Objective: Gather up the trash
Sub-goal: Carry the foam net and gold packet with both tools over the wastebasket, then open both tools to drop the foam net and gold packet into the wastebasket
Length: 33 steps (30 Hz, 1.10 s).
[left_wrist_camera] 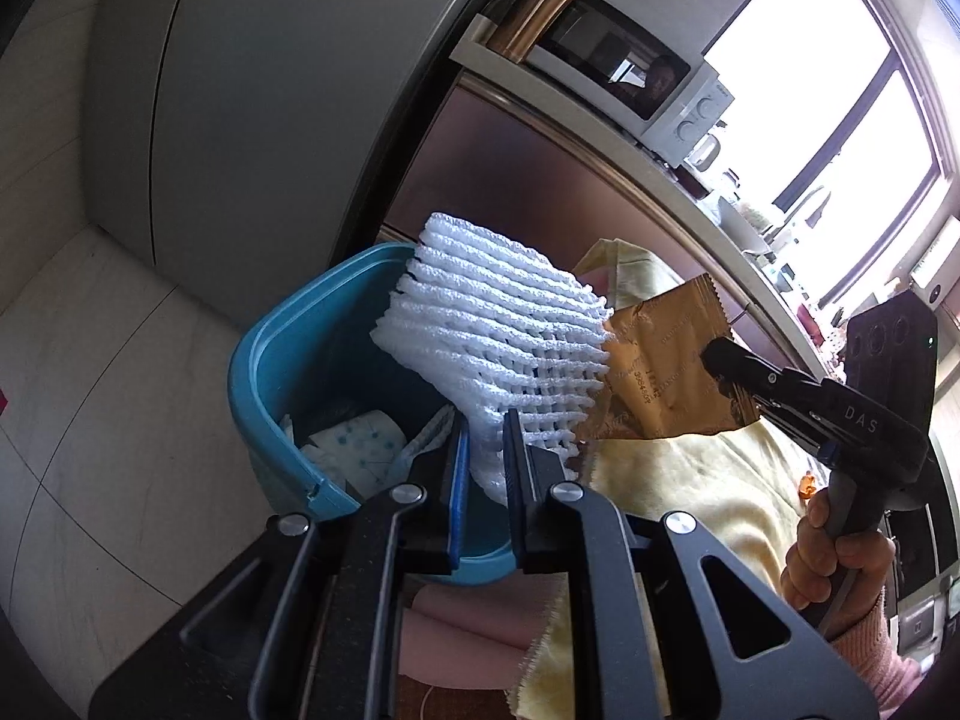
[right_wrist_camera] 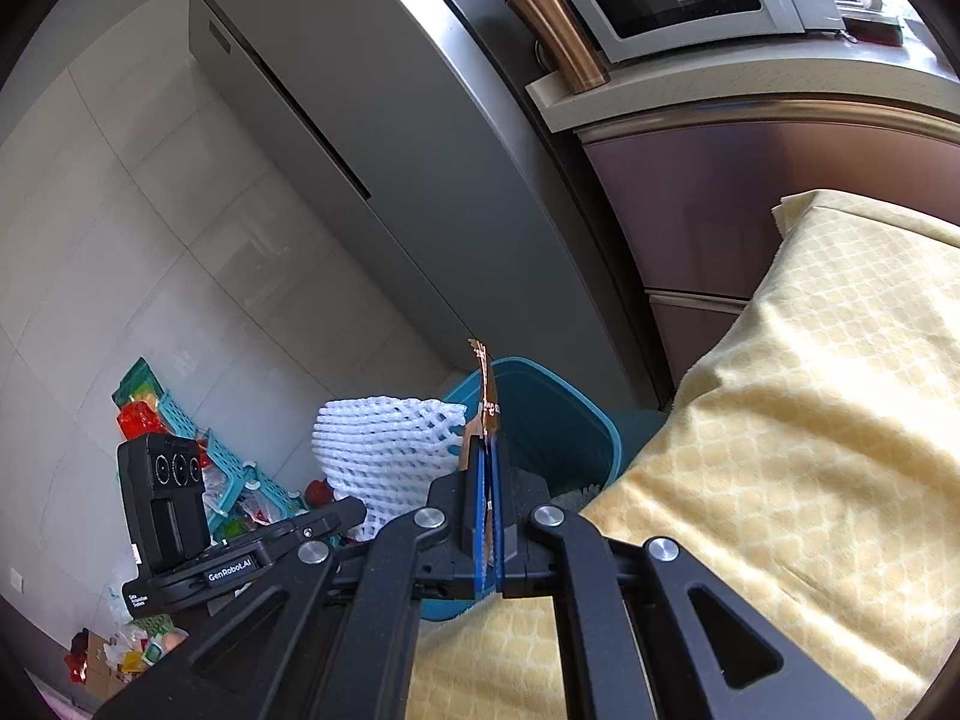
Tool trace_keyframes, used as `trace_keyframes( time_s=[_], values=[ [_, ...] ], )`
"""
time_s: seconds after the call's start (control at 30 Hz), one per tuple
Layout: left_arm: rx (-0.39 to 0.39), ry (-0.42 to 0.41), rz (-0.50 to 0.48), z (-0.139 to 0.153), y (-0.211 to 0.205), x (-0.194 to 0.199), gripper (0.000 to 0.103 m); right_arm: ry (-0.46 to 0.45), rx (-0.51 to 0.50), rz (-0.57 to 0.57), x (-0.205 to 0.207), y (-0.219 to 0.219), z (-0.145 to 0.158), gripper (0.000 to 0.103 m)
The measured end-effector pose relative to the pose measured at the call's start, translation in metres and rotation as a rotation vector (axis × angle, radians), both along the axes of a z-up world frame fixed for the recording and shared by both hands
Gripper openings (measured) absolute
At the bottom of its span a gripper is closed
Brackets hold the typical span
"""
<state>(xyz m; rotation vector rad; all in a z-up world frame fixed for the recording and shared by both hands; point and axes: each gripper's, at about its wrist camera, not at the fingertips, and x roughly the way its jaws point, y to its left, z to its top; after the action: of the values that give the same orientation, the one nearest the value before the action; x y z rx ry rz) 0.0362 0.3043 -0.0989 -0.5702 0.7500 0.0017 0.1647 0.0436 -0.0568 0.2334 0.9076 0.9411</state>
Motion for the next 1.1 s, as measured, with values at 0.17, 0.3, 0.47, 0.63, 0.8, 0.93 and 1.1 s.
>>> trace_keyframes(
  time_s=[0.17,0.3,0.47,0.63,0.8,0.93,1.1],
  values=[
    [0.000,0.025,0.012,-0.010,0.003,0.004,0.012,0.023,-0.028,0.019,0.003,0.016,-0.007,0.001],
    [0.004,0.048,0.023,-0.018,0.005,0.007,0.012,0.044,-0.060,0.032,0.007,0.029,-0.016,0.001],
    [0.010,0.079,0.034,-0.028,0.007,0.013,0.013,0.075,-0.101,0.050,0.014,0.046,-0.029,0.002],
    [0.019,0.110,0.044,-0.038,0.008,0.020,0.013,0.093,-0.139,0.063,0.018,0.062,-0.038,0.002],
    [0.026,0.141,0.056,-0.046,0.006,0.030,0.017,0.124,-0.173,0.079,0.023,0.074,-0.046,0.007],
    [0.020,0.156,0.050,-0.054,0.003,0.038,0.018,0.131,-0.165,0.072,0.022,0.073,-0.048,0.007],
    [0.008,0.173,0.058,-0.062,0.005,0.041,0.023,0.123,-0.169,0.065,0.020,0.070,-0.047,0.007]
  ],
)
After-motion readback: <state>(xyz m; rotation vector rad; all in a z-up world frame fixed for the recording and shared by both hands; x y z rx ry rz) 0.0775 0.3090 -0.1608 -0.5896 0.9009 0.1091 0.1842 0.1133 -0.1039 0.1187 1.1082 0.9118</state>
